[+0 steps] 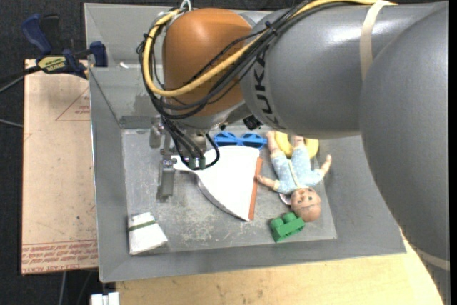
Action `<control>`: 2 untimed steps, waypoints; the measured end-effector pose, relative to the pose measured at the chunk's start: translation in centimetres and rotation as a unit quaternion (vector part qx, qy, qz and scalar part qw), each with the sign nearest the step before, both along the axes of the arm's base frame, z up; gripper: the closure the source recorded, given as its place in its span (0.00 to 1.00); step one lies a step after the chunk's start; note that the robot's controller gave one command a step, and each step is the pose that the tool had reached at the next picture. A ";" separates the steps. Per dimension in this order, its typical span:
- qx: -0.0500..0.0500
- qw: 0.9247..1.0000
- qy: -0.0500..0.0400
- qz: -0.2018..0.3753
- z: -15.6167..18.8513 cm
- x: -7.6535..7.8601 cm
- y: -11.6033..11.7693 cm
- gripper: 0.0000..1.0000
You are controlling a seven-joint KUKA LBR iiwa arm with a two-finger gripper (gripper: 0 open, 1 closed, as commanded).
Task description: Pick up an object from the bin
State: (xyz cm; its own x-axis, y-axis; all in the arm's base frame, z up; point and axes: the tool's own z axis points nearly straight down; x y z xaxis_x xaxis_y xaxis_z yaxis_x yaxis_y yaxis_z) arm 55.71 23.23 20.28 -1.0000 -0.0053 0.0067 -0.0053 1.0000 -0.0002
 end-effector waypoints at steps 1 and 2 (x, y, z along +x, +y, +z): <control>0.001 1.000 -0.004 -0.002 0.5 0.2 -0.1 0.00; 0.002 1.000 -0.004 0.026 -1.9 1.0 -3.6 0.00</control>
Offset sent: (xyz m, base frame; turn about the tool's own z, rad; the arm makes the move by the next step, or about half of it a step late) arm 0.0161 -0.0705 -0.0420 -0.0861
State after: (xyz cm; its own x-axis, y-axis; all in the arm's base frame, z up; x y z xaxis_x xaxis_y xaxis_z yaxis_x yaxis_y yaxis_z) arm 56.68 19.67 18.35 -0.9984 -0.0563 -0.0009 -0.0563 0.9984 0.0039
